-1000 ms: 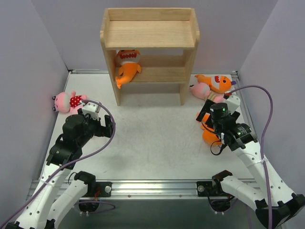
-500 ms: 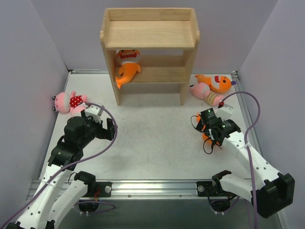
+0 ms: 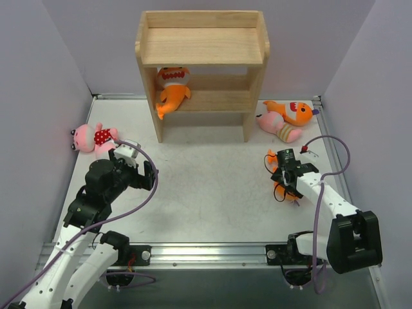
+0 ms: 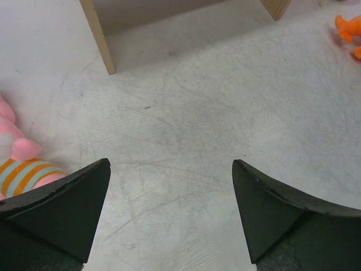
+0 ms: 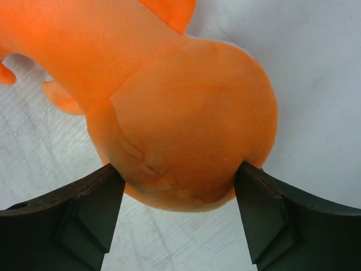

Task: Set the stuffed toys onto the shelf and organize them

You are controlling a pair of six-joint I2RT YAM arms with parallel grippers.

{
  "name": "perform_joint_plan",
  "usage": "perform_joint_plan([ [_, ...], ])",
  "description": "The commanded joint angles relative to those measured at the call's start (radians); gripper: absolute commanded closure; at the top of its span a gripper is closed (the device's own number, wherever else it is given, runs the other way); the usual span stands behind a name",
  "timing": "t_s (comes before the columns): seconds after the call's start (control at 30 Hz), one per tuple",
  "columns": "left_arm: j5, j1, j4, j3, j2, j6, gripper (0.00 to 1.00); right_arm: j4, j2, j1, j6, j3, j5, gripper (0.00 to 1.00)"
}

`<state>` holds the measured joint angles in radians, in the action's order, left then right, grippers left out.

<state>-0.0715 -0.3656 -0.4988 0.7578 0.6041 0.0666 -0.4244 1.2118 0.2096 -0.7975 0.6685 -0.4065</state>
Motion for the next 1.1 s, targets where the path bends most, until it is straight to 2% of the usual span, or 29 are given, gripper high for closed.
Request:
perform_joint_plan([
  [0.0,0.007,-0.004,0.059,-0.002,-0.009,-0.016,0.03,0.061,0.023,-0.015,0.007,-0.026,0.026,0.26],
  [0.1,0.004,-0.004,0.065,-0.003,-0.009,-0.022,0.03,0.076,0.022,-0.016,0.021,-0.026,0.038,0.43],
  [0.13,0.003,-0.004,0.065,-0.005,-0.007,-0.022,0.03,0.078,0.023,-0.016,0.024,-0.024,0.044,0.54],
  [0.2,0.001,-0.004,0.065,-0.005,-0.004,-0.025,0.03,0.076,0.020,-0.018,0.038,-0.020,0.057,0.67],
  [0.23,-0.001,-0.004,0.068,-0.003,-0.003,-0.025,0.03,0.073,0.017,-0.018,0.040,-0.018,0.067,0.78],
  [0.33,-0.017,-0.004,0.071,-0.003,0.006,-0.030,0.03,0.062,-0.006,-0.016,0.063,-0.003,0.087,0.95],
  [0.37,-0.028,-0.004,0.075,-0.003,0.006,-0.034,0.03,0.058,-0.017,-0.016,0.072,0.006,0.112,0.98],
  [0.67,-0.157,-0.006,0.118,-0.009,0.037,-0.056,0.03,-0.020,-0.009,-0.018,0.288,0.144,0.399,1.00],
  [0.8,-0.156,-0.036,0.124,-0.006,0.033,-0.099,0.03,-0.043,-0.003,-0.016,0.360,0.181,0.622,1.00],
  [0.9,-0.111,-0.107,0.137,0.014,0.037,-0.134,0.03,-0.053,0.018,-0.013,0.406,0.221,0.736,1.00],
  [0.97,-0.068,-0.198,0.126,0.047,0.066,-0.192,0.03,-0.063,0.043,-0.004,0.441,0.247,0.831,1.00],
  [1.03,0.049,-0.275,0.109,0.078,0.121,-0.237,0.03,-0.080,0.054,0.022,0.460,0.295,0.847,1.00],
  [1.07,0.094,-0.359,0.105,0.090,0.141,-0.278,0.03,-0.086,0.066,0.034,0.469,0.315,0.844,1.00],
])
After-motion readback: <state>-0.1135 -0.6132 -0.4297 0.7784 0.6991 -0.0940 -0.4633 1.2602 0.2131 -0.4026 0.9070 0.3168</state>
